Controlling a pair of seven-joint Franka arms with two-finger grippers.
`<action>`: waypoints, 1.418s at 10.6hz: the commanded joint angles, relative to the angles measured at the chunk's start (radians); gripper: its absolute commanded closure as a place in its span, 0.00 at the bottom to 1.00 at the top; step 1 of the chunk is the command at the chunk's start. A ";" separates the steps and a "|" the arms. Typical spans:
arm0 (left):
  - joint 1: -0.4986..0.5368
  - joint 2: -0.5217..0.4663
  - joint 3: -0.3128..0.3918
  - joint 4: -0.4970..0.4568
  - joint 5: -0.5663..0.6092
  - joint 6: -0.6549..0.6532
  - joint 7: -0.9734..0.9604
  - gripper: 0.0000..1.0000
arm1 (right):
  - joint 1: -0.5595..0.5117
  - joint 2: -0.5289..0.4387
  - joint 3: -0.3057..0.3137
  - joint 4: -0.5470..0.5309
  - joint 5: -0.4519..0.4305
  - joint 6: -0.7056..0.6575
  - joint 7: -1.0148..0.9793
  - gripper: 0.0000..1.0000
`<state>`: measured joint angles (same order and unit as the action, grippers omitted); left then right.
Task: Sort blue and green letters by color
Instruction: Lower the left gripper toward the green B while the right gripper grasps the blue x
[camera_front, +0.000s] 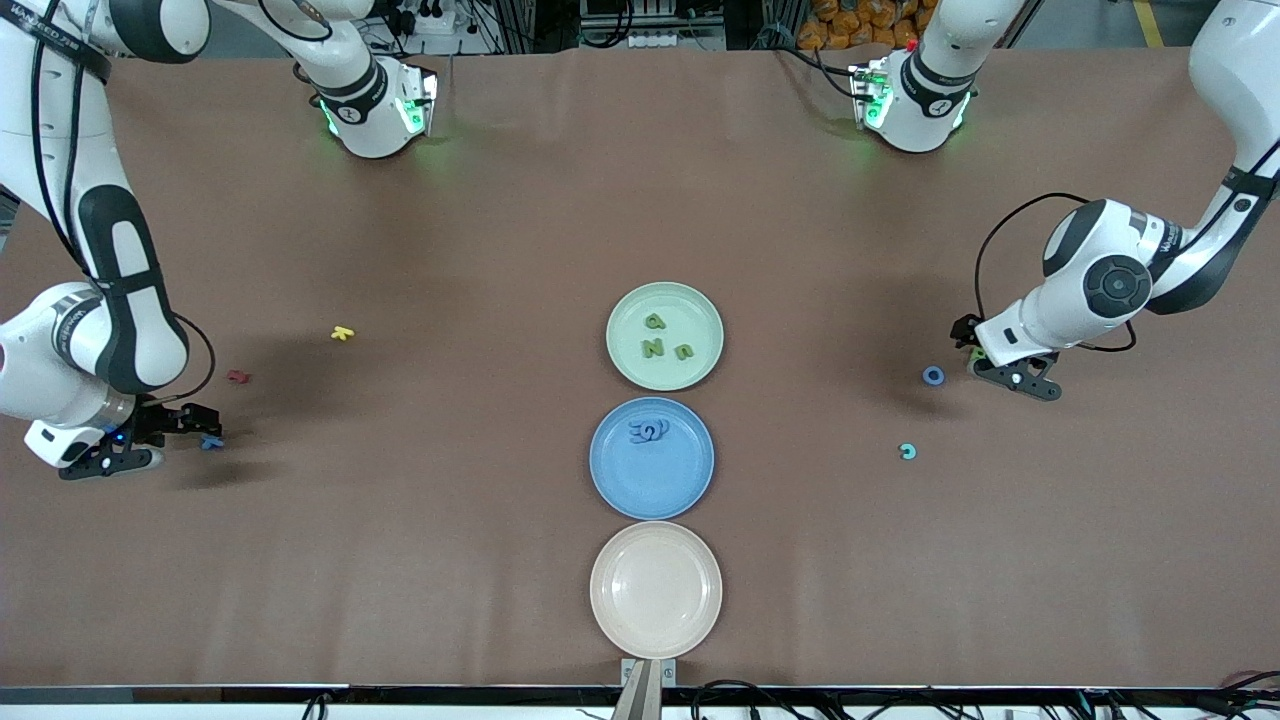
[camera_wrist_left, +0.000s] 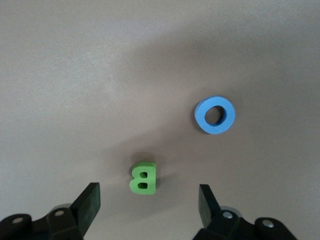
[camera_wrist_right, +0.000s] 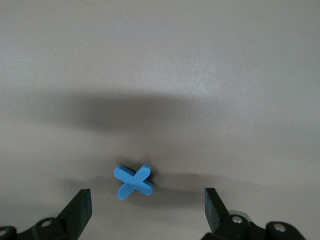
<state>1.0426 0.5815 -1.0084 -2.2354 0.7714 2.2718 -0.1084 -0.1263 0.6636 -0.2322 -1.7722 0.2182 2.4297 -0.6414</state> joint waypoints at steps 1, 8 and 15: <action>0.010 0.018 0.001 -0.004 0.029 0.021 0.016 0.18 | -0.006 -0.010 0.013 -0.030 0.013 0.018 0.139 0.00; 0.007 0.060 0.040 -0.001 0.100 0.048 0.016 0.26 | 0.002 0.017 0.014 -0.052 0.013 0.087 0.198 0.13; 0.004 0.080 0.054 0.006 0.124 0.060 0.015 0.35 | 0.037 0.019 0.022 -0.041 0.013 0.080 0.305 0.83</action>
<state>1.0439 0.6386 -0.9613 -2.2338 0.8519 2.3104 -0.1013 -0.1096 0.6760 -0.2190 -1.8155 0.2198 2.5094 -0.3958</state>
